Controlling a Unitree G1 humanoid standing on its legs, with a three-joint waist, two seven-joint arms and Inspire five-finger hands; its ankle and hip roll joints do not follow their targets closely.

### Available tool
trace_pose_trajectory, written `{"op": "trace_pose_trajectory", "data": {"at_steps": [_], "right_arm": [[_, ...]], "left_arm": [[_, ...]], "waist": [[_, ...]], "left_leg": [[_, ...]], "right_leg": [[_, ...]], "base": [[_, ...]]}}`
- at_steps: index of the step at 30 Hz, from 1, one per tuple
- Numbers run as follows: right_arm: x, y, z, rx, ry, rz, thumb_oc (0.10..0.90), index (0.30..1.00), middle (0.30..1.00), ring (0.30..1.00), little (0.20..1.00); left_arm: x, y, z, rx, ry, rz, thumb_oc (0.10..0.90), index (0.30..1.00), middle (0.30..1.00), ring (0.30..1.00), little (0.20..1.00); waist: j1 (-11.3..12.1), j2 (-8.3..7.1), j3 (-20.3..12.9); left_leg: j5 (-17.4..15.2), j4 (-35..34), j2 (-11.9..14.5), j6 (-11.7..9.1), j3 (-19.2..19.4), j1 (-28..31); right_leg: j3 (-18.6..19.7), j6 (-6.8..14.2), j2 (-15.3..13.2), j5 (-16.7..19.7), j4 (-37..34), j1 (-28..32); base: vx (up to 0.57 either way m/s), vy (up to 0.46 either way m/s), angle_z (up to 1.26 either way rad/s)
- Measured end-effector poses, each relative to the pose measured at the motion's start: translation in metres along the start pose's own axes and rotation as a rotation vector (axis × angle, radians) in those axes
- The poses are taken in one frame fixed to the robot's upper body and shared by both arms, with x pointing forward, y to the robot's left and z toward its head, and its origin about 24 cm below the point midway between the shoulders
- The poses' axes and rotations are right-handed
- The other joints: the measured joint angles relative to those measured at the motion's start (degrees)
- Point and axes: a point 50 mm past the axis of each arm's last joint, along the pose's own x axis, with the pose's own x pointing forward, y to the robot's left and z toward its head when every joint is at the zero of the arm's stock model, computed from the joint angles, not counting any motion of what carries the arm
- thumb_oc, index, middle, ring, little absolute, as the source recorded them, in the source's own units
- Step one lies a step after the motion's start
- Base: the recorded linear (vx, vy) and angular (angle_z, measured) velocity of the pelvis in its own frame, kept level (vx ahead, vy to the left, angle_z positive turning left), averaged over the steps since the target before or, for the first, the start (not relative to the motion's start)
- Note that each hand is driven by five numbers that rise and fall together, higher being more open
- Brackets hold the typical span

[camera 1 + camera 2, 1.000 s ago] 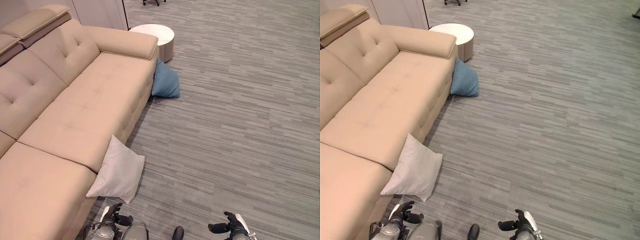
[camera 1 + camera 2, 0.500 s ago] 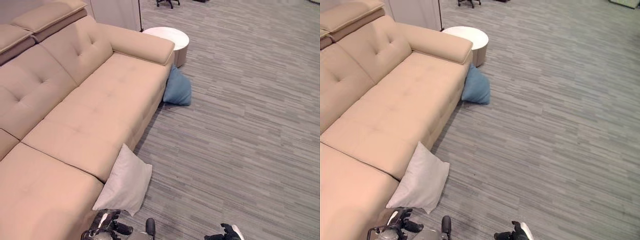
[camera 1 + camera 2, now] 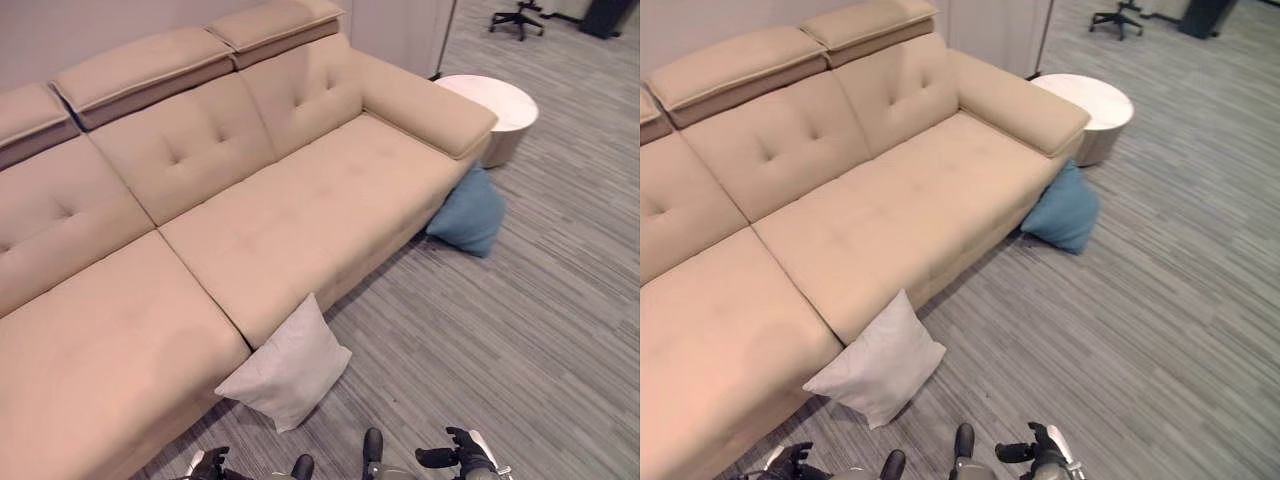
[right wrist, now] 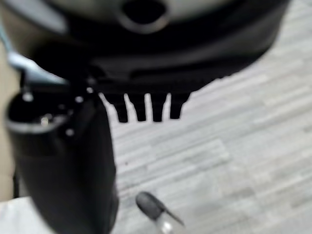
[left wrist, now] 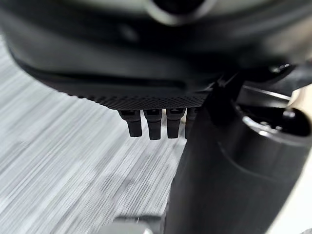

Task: Pick up all the scattered cushions and arrange them neatly on the sofa.

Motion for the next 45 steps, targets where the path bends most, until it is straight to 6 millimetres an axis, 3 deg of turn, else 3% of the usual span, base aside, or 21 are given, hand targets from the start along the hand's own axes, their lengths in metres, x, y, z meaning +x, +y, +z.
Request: {"op": "trace_pose_trajectory", "data": {"at_steps": [4, 6, 7, 9, 11, 16, 17, 19, 22, 23, 26, 28, 29, 33, 34, 35, 37, 41, 42, 45], "right_arm": [[0.003, -0.005, 0.021, 0.021, -0.057, -0.015, 0.8, 0.9, 0.9, 0.9, 0.9], [0.004, -0.008, 0.019, 0.006, -0.059, -0.028, 0.8, 0.9, 0.9, 0.9, 0.9], [0.004, -0.01, 0.016, 0.004, -0.046, -0.034, 0.8, 0.9, 0.9, 0.9, 0.9], [0.004, -0.011, 0.017, 0.009, -0.061, -0.039, 0.8, 0.9, 0.9, 0.9, 0.9], [0.003, -0.01, 0.013, 0.009, -0.046, -0.035, 0.8, 0.9, 0.9, 0.9, 0.9], [-0.001, -0.003, -0.004, 0.011, 0.01, -0.008, 0.8, 0.9, 0.9, 0.9, 0.9], [-0.003, 0.005, -0.01, 0.033, 0.031, 0.011, 0.8, 0.9, 0.9, 0.9, 0.9], [-0.004, 0.008, -0.008, 0.041, 0.029, 0.02, 0.8, 0.9, 0.9, 0.9, 0.9], [-0.003, 0.008, -0.005, 0.044, 0.022, 0.036, 0.8, 0.9, 0.9, 0.9, 0.9], [-0.001, 0.005, 0.001, 0.042, 0.005, 0.029, 0.8, 0.9, 0.9, 0.9, 0.9], [-0.001, 0.008, 0.008, 0.038, -0.016, 0.043, 0.8, 0.9, 0.9, 0.9, 0.9], [-0.001, 0.012, 0.017, 0.037, -0.045, 0.061, 0.8, 0.9, 0.9, 0.9, 0.9], [-0.001, 0.012, 0.021, 0.036, -0.06, 0.066, 0.8, 0.9, 0.9, 0.9, 0.9], [-0.001, 0.012, 0.026, 0.042, -0.082, 0.069, 0.8, 0.9, 0.9, 0.9, 0.9], [-0.001, 0.014, 0.023, 0.043, -0.074, 0.073, 0.8, 0.9, 0.9, 0.9, 0.9], [-0.002, 0.014, 0.015, 0.037, -0.048, 0.073, 0.8, 0.9, 0.9, 0.9, 0.9], [-0.002, 0.014, 0.016, 0.037, -0.049, 0.073, 0.8, 0.9, 0.9, 0.9, 0.9], [0.0, 0.005, 0.019, 0.037, -0.061, 0.05, 0.8, 0.9, 0.9, 0.9, 0.9], [0.002, 0.001, 0.02, 0.034, -0.065, 0.039, 0.8, 0.9, 0.9, 0.9, 0.9], [0.004, -0.008, 0.03, 0.031, -0.094, 0.017, 0.8, 0.9, 0.9, 0.9, 0.9]], "left_arm": [[0.002, 0.004, 0.012, -0.037, -0.033, 0.026, 0.8, 0.9, 0.9, 0.9, 0.9], [0.006, 0.01, 0.033, -0.021, -0.094, 0.037, 0.8, 0.9, 0.9, 0.9, 0.9], [0.006, 0.012, 0.04, -0.027, -0.127, 0.039, 0.8, 0.9, 0.9, 0.9, 0.9], [0.006, 0.015, 0.041, -0.021, -0.124, 0.044, 0.8, 0.9, 0.9, 0.9, 0.9], [0.006, 0.017, 0.043, -0.018, -0.125, 0.047, 0.8, 0.9, 0.9, 0.9, 0.9], [0.005, 0.012, 0.028, -0.019, -0.087, 0.022, 0.8, 0.9, 0.9, 0.9, 0.9], [0.004, 0.01, 0.024, -0.013, -0.08, 0.016, 0.8, 0.9, 0.9, 0.9, 0.9], [0.004, 0.011, 0.024, -0.023, -0.076, 0.016, 0.8, 0.9, 0.9, 0.9, 0.9], [0.004, 0.012, 0.023, -0.026, -0.073, 0.018, 0.8, 0.9, 0.9, 0.9, 0.9], [0.004, 0.01, 0.022, -0.03, -0.066, 0.006, 0.8, 0.9, 0.9, 0.9, 0.9], [0.005, 0.016, 0.026, -0.018, -0.075, 0.017, 0.8, 0.9, 0.9, 0.9, 0.9], [0.005, 0.022, 0.018, -0.009, -0.049, 0.034, 0.8, 0.9, 0.9, 0.9, 0.9], [0.005, 0.025, 0.011, -0.005, -0.021, 0.042, 0.8, 0.9, 0.9, 0.9, 0.9], [0.003, 0.026, 0.0, 0.0, 0.009, 0.048, 0.8, 0.9, 0.9, 0.9, 0.9], [0.002, 0.028, -0.006, 0.014, 0.03, 0.05, 0.8, 0.9, 0.9, 0.9, 0.9], [0.001, 0.021, -0.01, 0.017, 0.04, 0.035, 0.8, 0.9, 0.9, 0.9, 0.9], [0.0, 0.016, -0.014, 0.012, 0.051, 0.026, 0.8, 0.9, 0.9, 0.9, 0.9], [0.003, 0.018, 0.003, 0.022, 0.005, 0.029, 0.8, 0.9, 0.9, 0.9, 0.9], [0.004, 0.017, 0.008, 0.021, -0.007, 0.035, 0.8, 0.9, 0.9, 0.9, 0.9], [0.007, 0.02, 0.03, 0.024, -0.069, 0.046, 0.8, 0.9, 0.9, 0.9, 0.9]], "waist": [[0.4, -2.09, 1.2], [-0.1, -3.7, 2.4], [0.3, -3.95, 2.4], [-0.9, -4.07, 2.5], [-1.8, -4.13, 2.6], [-1.8, -2.84, 2.5], [-1.3, -2.61, 2.4], [-1.2, -2.63, 2.3], [-0.4, -2.49, 2.1], [-0.3, -1.36, 2.0], [-0.4, -1.56, 2.0], [-0.4, -1.67, 2.0], [-0.8, -1.54, 1.9], [-0.8, -1.86, 1.8], [-2.3, -2.2, 1.6], [-2.8, -1.49, 1.3], [-2.2, -0.53, 0.5], [-2.1, -0.51, 0.5], [-1.9, -0.52, 0.5], [-2.2, -0.98, 1.2]], "left_leg": [[1.2, 8.4, -0.3, -2.9, 7.3, -5.8], [3.5, 11.3, -0.5, -5.2, 14.1, -8.6], [1.7, 10.5, 2.5, -3.0, 21.1, -7.7], [0.9, 10.6, 5.8, -1.8, 29.3, -7.4], [1.0, 9.8, 7.9, -2.1, 33.0, -6.6], [0.8, 3.3, 7.7, -2.2, 32.5, -1.8], [0.4, -0.1, 6.8, -2.1, 31.4, 0.8], [0.1, -0.6, 6.0, -1.5, 30.8, 1.2], [-0.7, 0.1, 4.6, -0.2, 30.4, 1.5], [-1.2, 0.4, 4.1, 0.8, 29.9, 1.4], [-1.5, 1.3, 3.1, 1.7, 27.6, 1.4], [-2.3, 1.5, 2.5, 2.9, 26.8, 1.8], [-2.2, 1.0, 2.2, 2.7, 25.7, 2.4], [-1.9, -0.6, 2.1, 2.2, 23.4, 3.4], [-1.3, -0.9, 1.9, 1.3, 21.0, 3.7], [-1.5, -1.2, 3.2, 0.5, 19.4, 4.3], [-1.7, -0.2, 6.2, -0.3, 19.0, 4.1], [-1.0, 4.1, 8.2, -1.4, 16.1, -0.1], [0.4, 5.5, 8.7, -3.9, 15.9, -1.5], [2.6, 13.5, 8.8, -7.2, 15.5, -8.1]], "right_leg": [[-4.0, -2.3, 0.5, -0.2, -2.1, 1.9], [-9.4, -3.2, -0.7, -1.0, -3.4, 3.7], [-11.7, -4.7, 0.6, -2.6, -3.3, 4.6], [-15.5, -5.2, 1.0, -3.8, -3.6, 5.2], [-17.5, -3.8, 1.4, -4.8, -3.7, 5.9], [-20.7, -1.8, 1.6, -5.6, -2.9, 8.4], [-21.1, -0.7, 0.6, -6.6, -0.1, 8.5], [-21.0, 0.1, -0.9, -7.8, 3.0, 7.6], [-18.2, 0.8, -3.0, -9.1, 6.9, 6.2], [-17.3, 1.8, -6.3, -11.0, 16.7, 2.7], [-13.6, 3.4, -9.9, -12.7, 28.4, -2.4], [-6.5, 5.7, -9.4, -14.4, 29.9, -4.5], [-3.6, 5.6, -8.7, -14.7, 26.5, -4.7], [-1.0, 6.1, -7.9, -12.3, 17.3, -6.2], [2.2, 6.0, -6.3, -8.6, 12.0, -4.9], [1.3, 4.0, -5.2, -5.1, 10.6, -3.3], [0.0, 2.3, -1.9, -4.2, 5.7, -0.2], [-3.8, 0.6, 0.3, -3.3, 1.1, 1.8], [-4.7, -0.6, 1.0, -2.8, 0.4, 2.0], [-6.4, -1.9, 1.3, -3.3, -0.3, 1.0]], "base": [[-0.02, -0.197, 0.65], [0.02, -0.115, 1.32], [0.14, -0.147, 1.15], [0.14, -0.073, 0.94], [0.1, -0.011, 0.82], [0.14, 0.052, 0.36], [0.13, 0.13, 0.31], [0.06, 0.103, 0.24], [0.04, 0.184, 0.13], [-0.06, 0.076, 0.28], [0.07, 0.056, 0.37], [0.16, -0.073, 0.27], [0.12, -0.067, 0.31], [0.18, -0.144, 0.39], [0.15, -0.208, 0.91], [0.19, -0.286, 0.84], [0.12, -0.318, 0.22], [0.02, -0.201, 0.37], [-0.06, -0.247, 0.49], [-0.01, -0.142, 0.33]]}}
